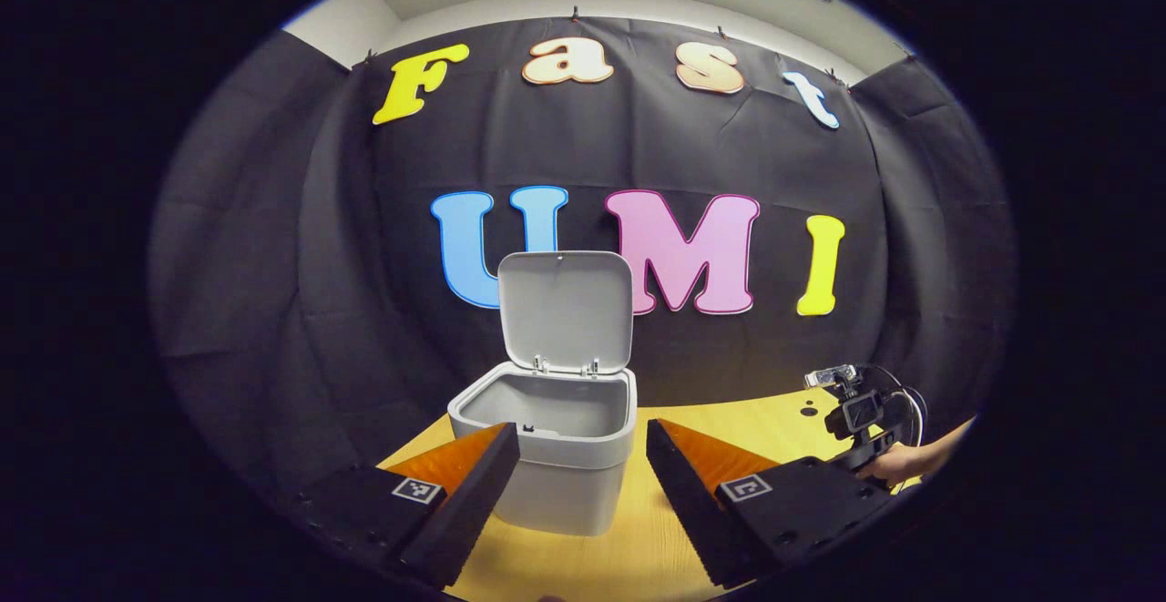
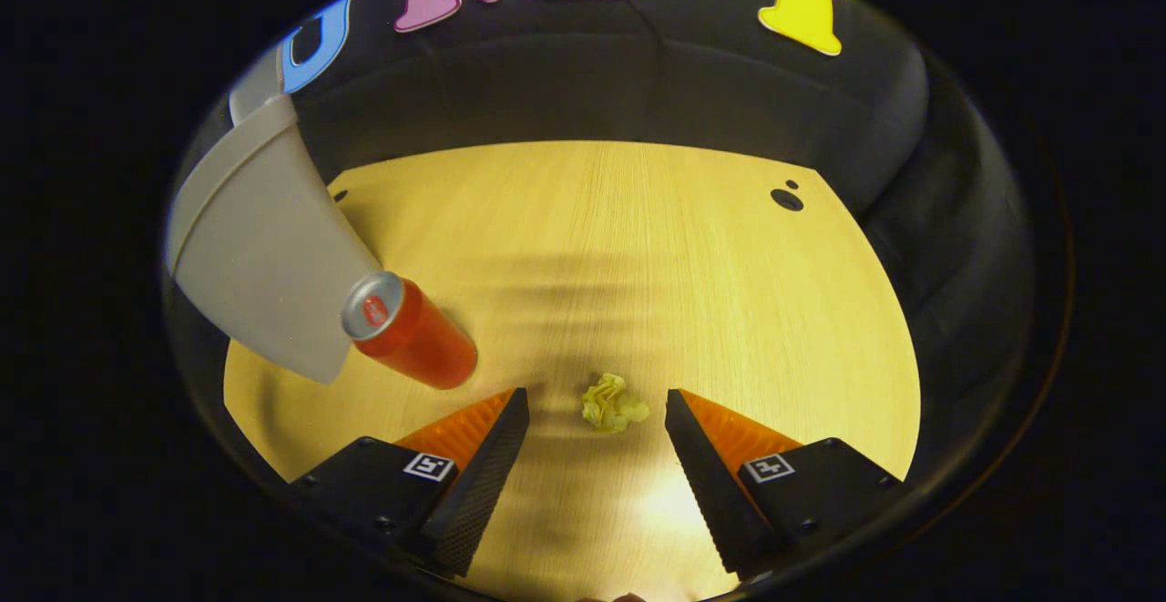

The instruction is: Press the lid of the desktop garbage bin to open it, pick up the crumpled paper on the desktop and throw it into the bin, then pick up the pop can on the desktop and drop it into the bin, and finally close the garbage bin lid.

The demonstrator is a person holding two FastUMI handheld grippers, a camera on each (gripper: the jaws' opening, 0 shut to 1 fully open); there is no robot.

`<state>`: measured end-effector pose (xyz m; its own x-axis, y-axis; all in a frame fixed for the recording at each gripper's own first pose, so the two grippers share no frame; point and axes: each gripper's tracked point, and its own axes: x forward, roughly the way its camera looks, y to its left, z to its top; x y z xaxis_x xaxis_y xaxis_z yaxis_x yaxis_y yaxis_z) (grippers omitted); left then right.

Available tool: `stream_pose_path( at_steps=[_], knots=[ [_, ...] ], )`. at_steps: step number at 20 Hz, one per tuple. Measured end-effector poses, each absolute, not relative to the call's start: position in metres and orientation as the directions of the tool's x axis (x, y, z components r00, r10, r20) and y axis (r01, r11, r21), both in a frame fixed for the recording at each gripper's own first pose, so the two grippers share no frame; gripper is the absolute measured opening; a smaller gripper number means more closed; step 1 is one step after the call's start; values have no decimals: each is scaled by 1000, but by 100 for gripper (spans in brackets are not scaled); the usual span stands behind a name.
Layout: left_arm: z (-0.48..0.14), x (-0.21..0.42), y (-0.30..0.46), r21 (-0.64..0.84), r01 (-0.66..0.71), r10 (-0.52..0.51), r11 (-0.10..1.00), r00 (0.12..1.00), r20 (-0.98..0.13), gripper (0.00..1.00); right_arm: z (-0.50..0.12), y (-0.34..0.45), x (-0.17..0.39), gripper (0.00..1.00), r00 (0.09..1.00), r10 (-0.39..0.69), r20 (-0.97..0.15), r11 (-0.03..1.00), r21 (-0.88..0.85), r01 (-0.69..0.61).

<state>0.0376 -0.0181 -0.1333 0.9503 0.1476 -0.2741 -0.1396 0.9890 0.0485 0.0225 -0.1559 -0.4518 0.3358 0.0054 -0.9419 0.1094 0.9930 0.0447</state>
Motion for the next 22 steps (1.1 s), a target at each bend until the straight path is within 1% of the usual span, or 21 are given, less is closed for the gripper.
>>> stream_pose_path(
  at_steps=[1, 4, 7, 8, 10, 11, 12, 13, 14, 15, 18, 20, 22],
  knots=[
    [-141, 40, -17, 51, -143, 151, 988, 944, -292, 95, -472, -157, 20, 98, 285, 7, -958, 994, 39, 106],
    [-148, 46, -10, 46, -163, 169, 986, 936, -309, 95, -495, -165, 15, 98, 217, -13, -976, 993, 13, 120],
    [-151, 53, -7, 56, -174, 183, 983, 932, -312, 95, -503, -163, 11, 98, 179, 15, -984, 991, 39, 131],
    [-152, 55, -7, 55, -174, 183, 983, 931, -315, 95, -504, -164, 17, 98, 194, 16, -981, 990, 42, 133],
    [-154, 58, -9, 49, -173, 180, 984, 931, -317, 95, -503, -164, 17, 92, 194, 15, -981, 991, 41, 128],
    [-155, 60, -12, 43, -170, 175, 985, 932, -319, 95, -505, -164, 17, 89, 195, 20, -981, 992, 44, 121],
    [-155, 62, -14, 44, -169, 174, 985, 932, -318, 95, -504, -164, 17, 79, 187, 24, -982, 992, 47, 120],
    [-155, 64, -17, 44, -167, 172, 985, 933, -316, 95, -503, -168, 16, 65, 182, 23, -983, 991, 46, 124],
    [-156, 63, -19, 42, -163, 168, 986, 933, -318, 95, -505, -169, 15, 49, 180, 28, -983, 991, 51, 124],
    [-156, 62, -21, 39, -158, 162, 987, 933, -320, 95, -506, -170, 15, 38, 175, 36, -984, 991, 58, 123],
    [-157, 57, -26, 40, -132, 137, 991, 935, -327, 95, -500, -169, 10, 31, 175, 40, -984, 992, 60, 113],
    [-154, 54, -24, 34, -116, 121, 993, 941, -316, 95, -478, -168, 23, 31, 251, 28, -967, 992, 58, 114],
    [-154, 51, -22, 21, -99, 101, 995, 942, -319, 95, -440, -165, 25, 31, 304, 9, -953, 997, 31, 66]
  ],
)
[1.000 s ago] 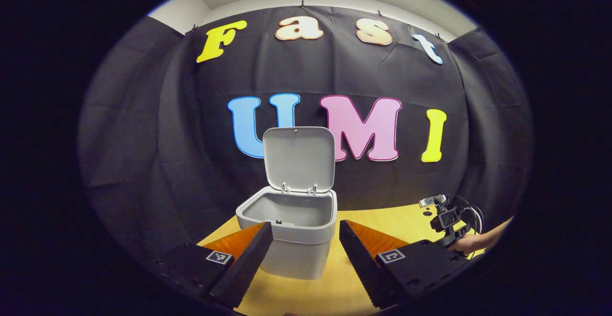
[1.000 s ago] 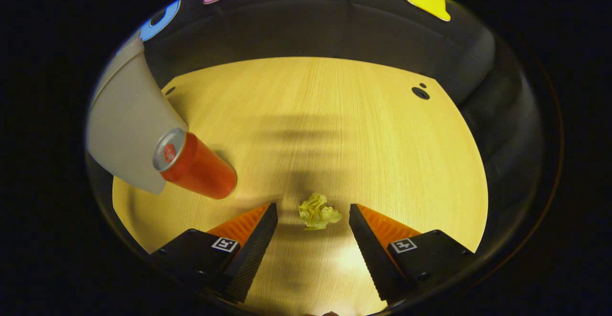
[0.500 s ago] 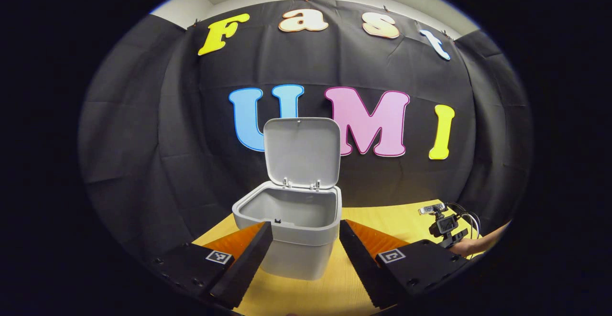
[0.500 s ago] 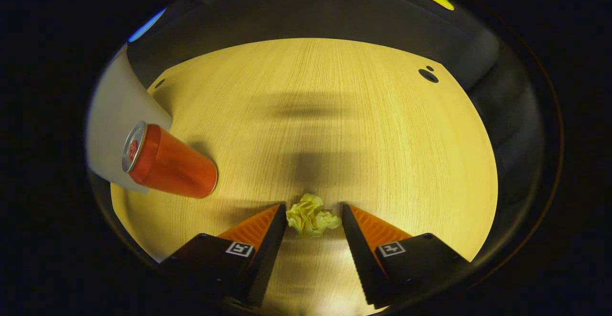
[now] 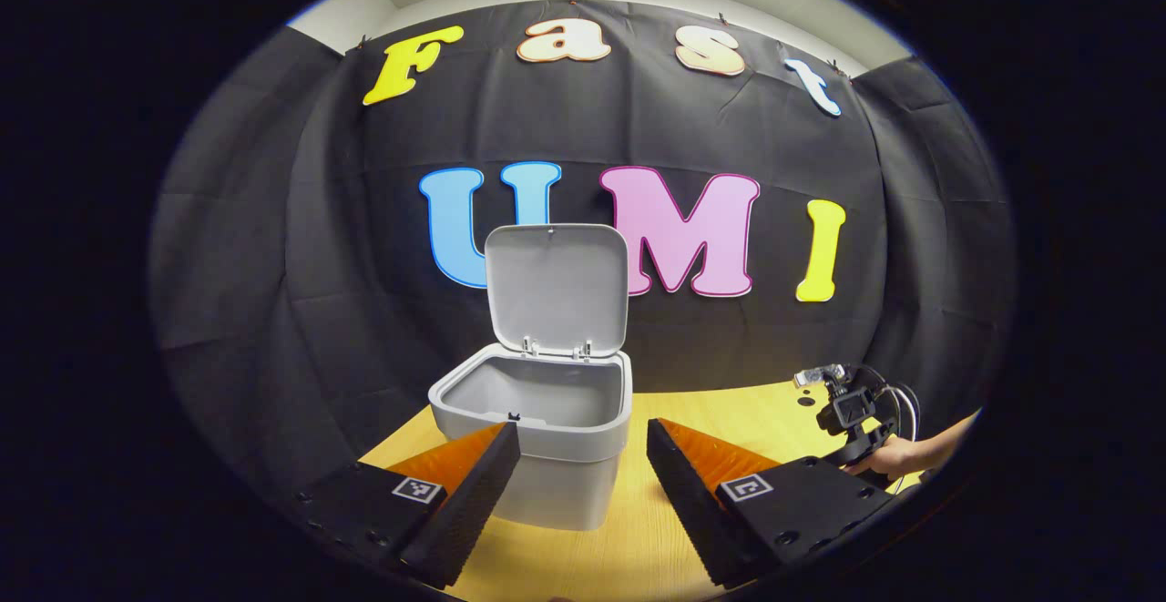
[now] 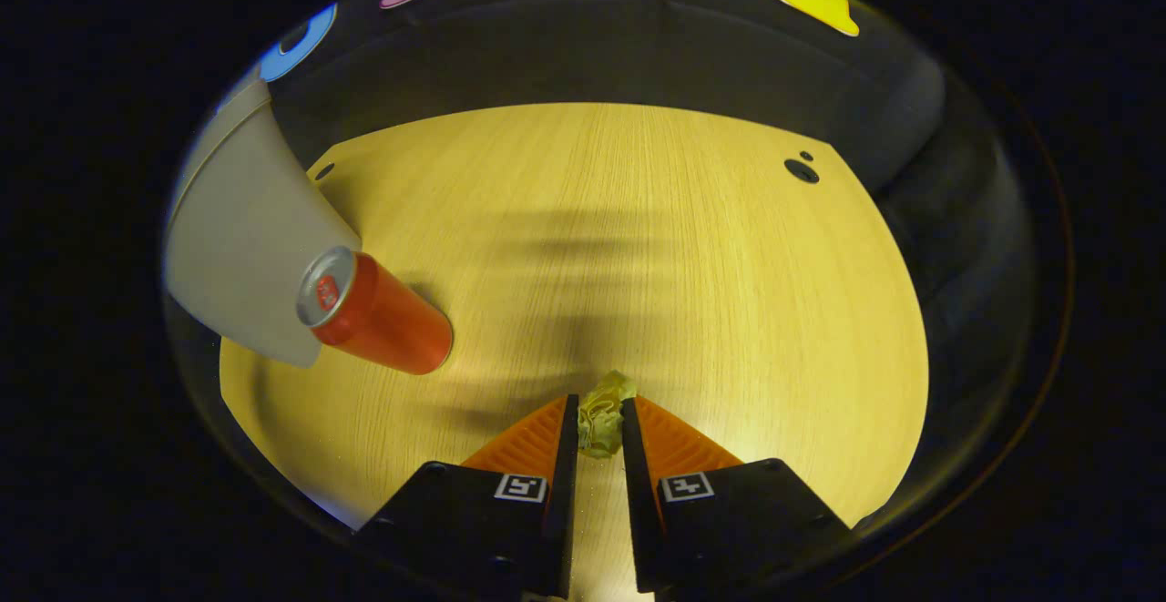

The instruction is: Press the lid of the desktop garbage bin to open it, pick up the crumpled paper on the desktop and throw it into the bin, then pick up the pop can on the desktop and drop it into the bin, and finally close the garbage bin lid.

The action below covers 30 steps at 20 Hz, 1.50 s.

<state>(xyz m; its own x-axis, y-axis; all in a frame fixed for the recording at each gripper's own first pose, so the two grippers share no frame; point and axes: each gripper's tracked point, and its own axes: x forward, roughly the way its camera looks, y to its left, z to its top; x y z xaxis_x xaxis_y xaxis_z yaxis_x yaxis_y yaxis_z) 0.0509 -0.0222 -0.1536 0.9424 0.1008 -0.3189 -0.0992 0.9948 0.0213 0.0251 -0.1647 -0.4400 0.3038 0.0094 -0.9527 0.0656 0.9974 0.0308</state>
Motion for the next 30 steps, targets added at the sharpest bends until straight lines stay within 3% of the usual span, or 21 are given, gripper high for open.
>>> stream_pose_path(
  at_steps=[7, 11, 18, 23, 26, 27, 29, 30],
  knots=[
    [-152, 29, -1, 28, -66, 71, 997, 947, -312, 95, -294, -123, 92, 31, 553, 44, -832, 998, 7, -68],
    [-148, 9, 28, 23, -122, 123, 992, 944, -306, 95, -188, -2, 147, 30, 667, 226, -710, 960, 44, -278],
    [-138, -34, 89, 78, -286, 296, 955, 911, -288, 95, -177, 133, 159, 30, 597, 416, -686, 878, 132, -460],
    [-135, -65, 131, 89, -410, 418, 908, 862, -287, 95, -189, 191, 171, 30, 557, 473, -683, 840, 160, -518],
    [-136, -64, 132, 92, -410, 418, 907, 862, -287, 95, -190, 196, 170, 31, 552, 484, -679, 832, 162, -530],
    [-138, -61, 130, 86, -405, 412, 910, 864, -291, 95, -189, 197, 169, 65, 548, 497, -672, 824, 167, -542],
    [-144, -54, 123, 65, -385, 386, 921, 872, -300, 95, -177, 191, 169, 99, 595, 500, -629, 815, 110, -569],
    [-152, -47, 112, 52, -348, 346, 936, 885, -311, 95, -160, 177, 174, 98, 665, 476, -576, 839, 70, -539]
  ],
)
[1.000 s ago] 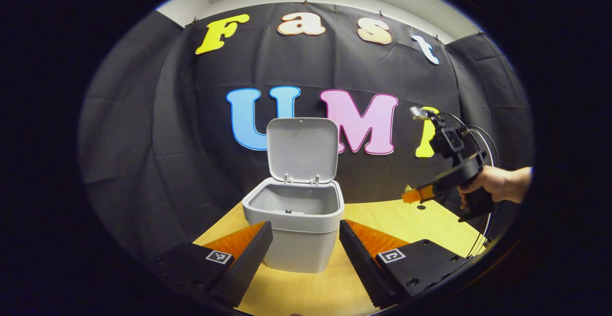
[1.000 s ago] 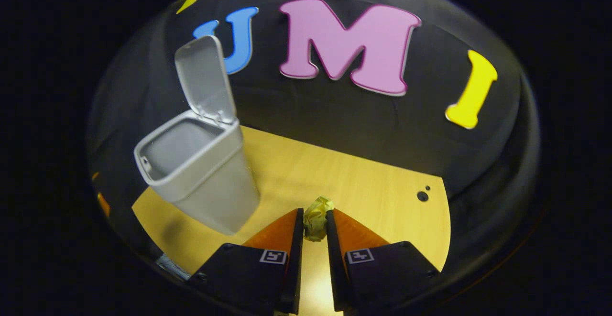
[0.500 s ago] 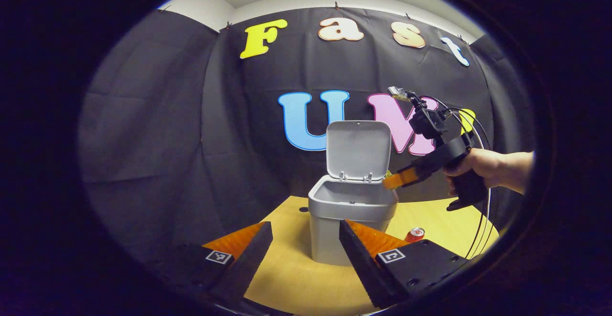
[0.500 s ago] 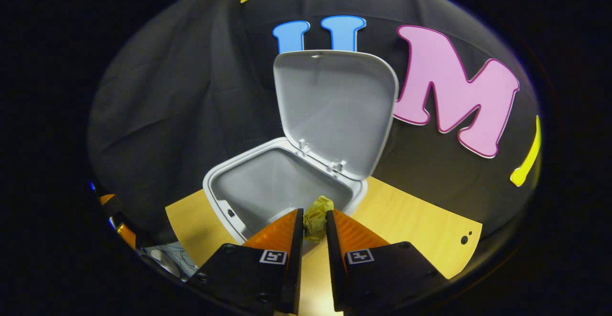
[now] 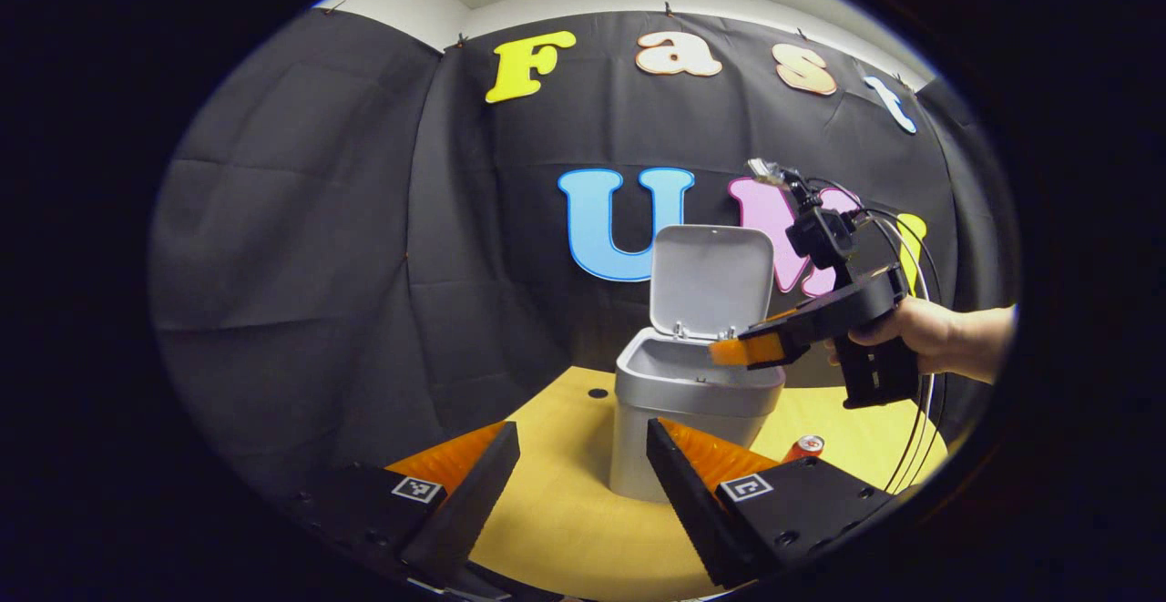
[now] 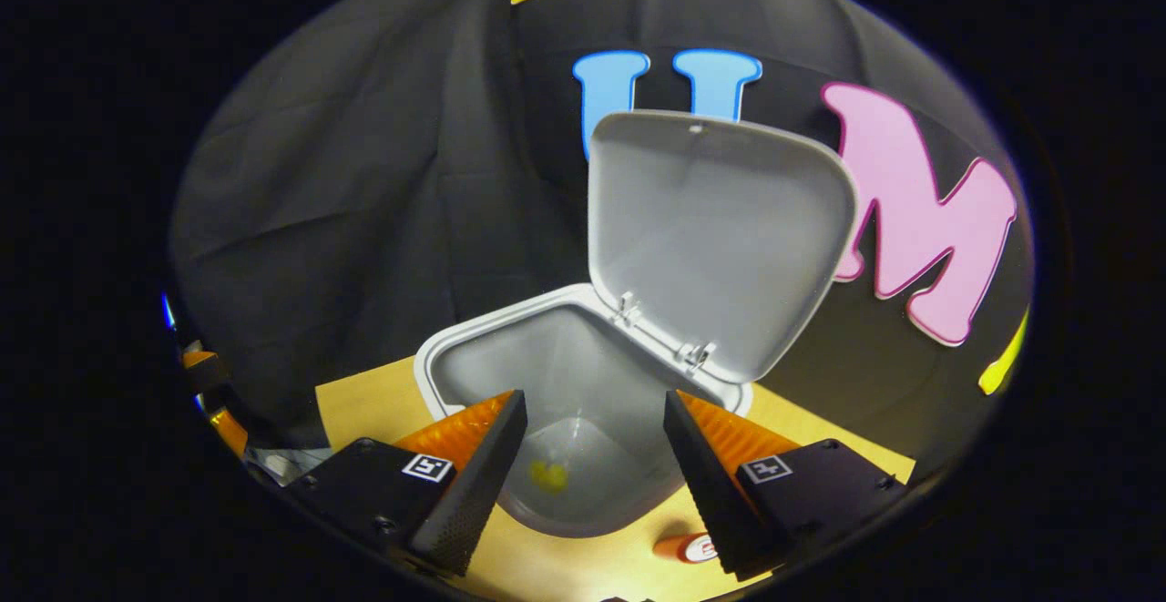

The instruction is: Press the lid of the desktop garbage bin to open it, pick up the crumpled paper on the desktop and throw it into the bin, then pick up the pop can on the desktop and drop it into the bin, and finally close the garbage bin lid.

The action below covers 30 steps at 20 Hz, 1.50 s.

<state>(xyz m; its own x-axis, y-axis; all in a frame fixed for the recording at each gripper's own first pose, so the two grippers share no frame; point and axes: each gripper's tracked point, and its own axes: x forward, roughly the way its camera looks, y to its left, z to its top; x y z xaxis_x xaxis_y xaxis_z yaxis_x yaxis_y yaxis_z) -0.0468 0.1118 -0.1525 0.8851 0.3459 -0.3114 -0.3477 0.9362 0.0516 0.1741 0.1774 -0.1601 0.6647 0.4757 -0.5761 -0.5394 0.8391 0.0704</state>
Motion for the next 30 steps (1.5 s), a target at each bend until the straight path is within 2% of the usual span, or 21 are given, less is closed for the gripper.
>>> stream_pose_path(
  at_steps=[3, 6, 12, 14, 16, 20, 23, 30],
  knots=[
    [-175, -26, 75, 22, -218, 212, 976, 916, -340, 95, -116, 108, 184, 98, 827, 354, -438, 930, 71, -360],
    [-212, 1, 26, -1, -50, 46, 999, 920, -388, 95, -100, 21, 169, 98, 912, 181, -367, 983, 31, -183],
    [-276, 44, -55, -96, 142, -170, 985, 884, -436, 95, -116, -111, 109, 98, 934, -93, -346, 996, -17, 93],
    [-314, 60, -85, -75, 213, -223, 974, 860, -458, 96, -129, -160, 85, 97, 926, -215, -310, 976, -52, 210],
    [-356, 79, -114, -72, 264, -266, 962, 843, -468, 96, -143, -184, 66, 97, 917, -277, -286, 961, -66, 269],
    [-411, 114, -150, -170, 245, -297, 954, 822, -486, 96, -182, -199, 41, 97, 911, -314, -267, 949, -81, 303],
    [-438, 141, -166, -151, 279, -317, 948, 828, -463, 96, -218, -203, 24, 97, 897, -325, -300, 946, -96, 311],
    [-461, 171, -188, -128, 309, -333, 942, 829, -449, 96, -237, -229, 19, 97, 871, -360, -333, 933, -107, 344]
  ],
)
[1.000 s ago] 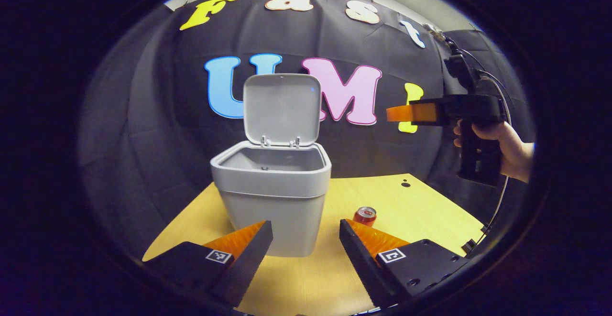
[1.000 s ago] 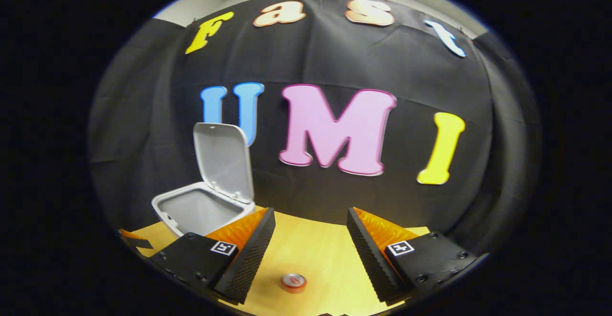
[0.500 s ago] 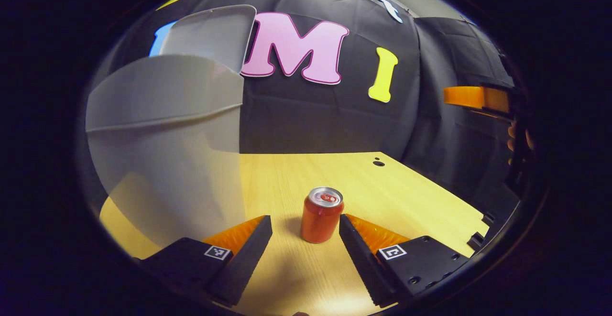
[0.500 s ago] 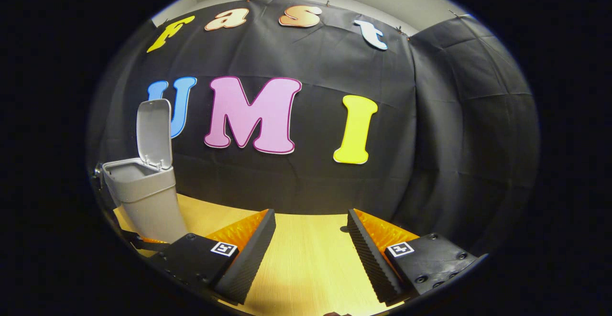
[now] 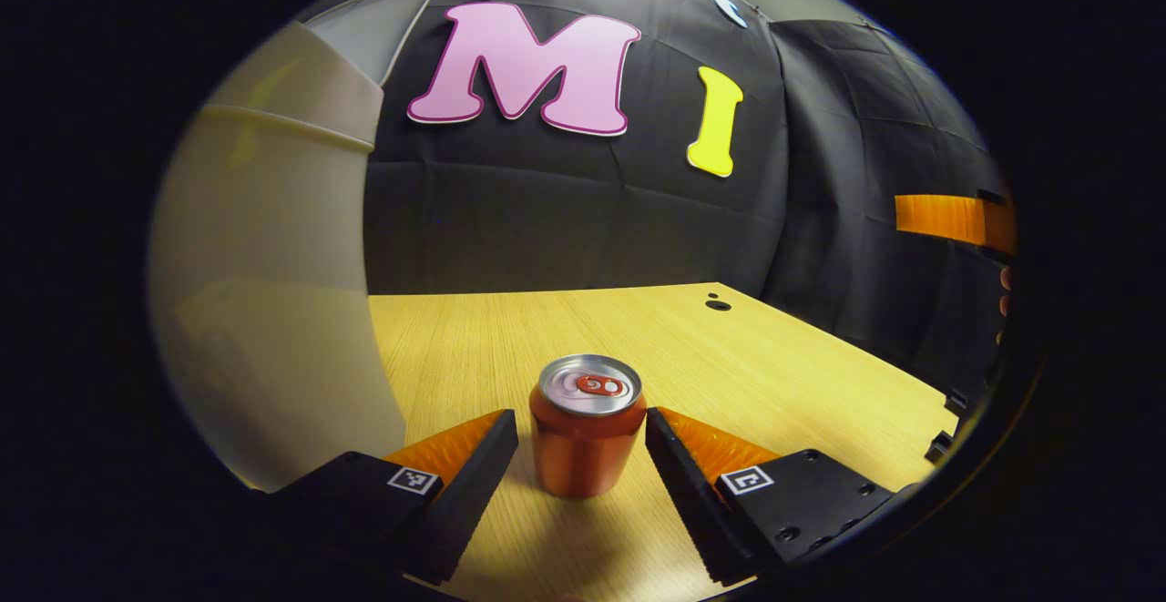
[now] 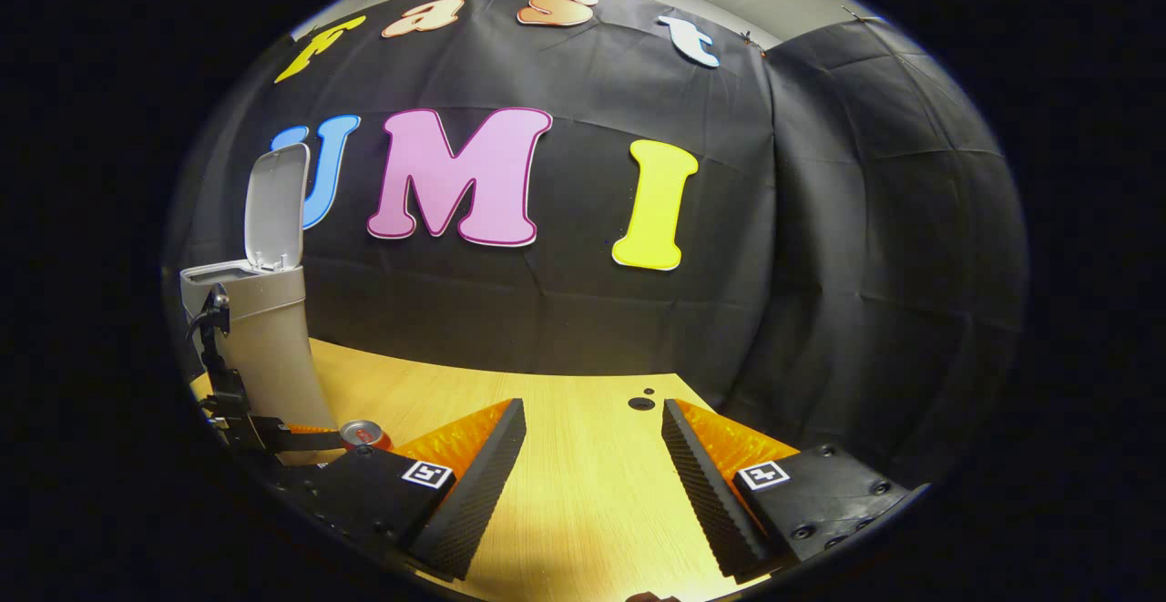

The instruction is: Press the lid of the desktop garbage bin to open it, pick up the crumpled paper on the desktop and throw it into the bin, then pick up the pop can on the desktop and drop it into the bin, and finally close the garbage bin lid.

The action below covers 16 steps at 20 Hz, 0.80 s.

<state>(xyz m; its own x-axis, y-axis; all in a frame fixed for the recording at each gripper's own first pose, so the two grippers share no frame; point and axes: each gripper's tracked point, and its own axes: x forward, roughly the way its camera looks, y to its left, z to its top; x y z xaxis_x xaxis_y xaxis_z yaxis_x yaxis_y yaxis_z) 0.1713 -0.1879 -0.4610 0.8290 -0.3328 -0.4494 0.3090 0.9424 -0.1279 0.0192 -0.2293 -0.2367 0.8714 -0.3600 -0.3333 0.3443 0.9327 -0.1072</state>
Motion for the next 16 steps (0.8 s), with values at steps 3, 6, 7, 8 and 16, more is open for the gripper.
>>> stream_pose_path(
  at_steps=[3, 6, 7, 8, 16],
  knots=[
    [-476, 182, -192, -106, 297, -311, 949, 827, -469, 96, -247, -228, 19, 97, 867, -353, -353, 935, -109, 336],
    [-485, 187, -190, -83, 291, -293, 953, 822, -487, 96, -257, -227, 18, 97, 861, -343, -375, 939, -108, 327],
    [-484, 187, -191, -85, 297, -300, 951, 821, -486, 96, -258, -227, 19, 97, 860, -342, -379, 939, -106, 327],
    [-484, 188, -191, -83, 299, -300, 951, 821, -485, 96, -259, -226, 20, 97, 859, -341, -382, 939, -103, 328],
    [-417, 180, -201, -29, 349, -326, 937, 838, -438, 89, -249, -235, 22, 97, 851, -346, -394, 936, -79, 344]
  ],
)
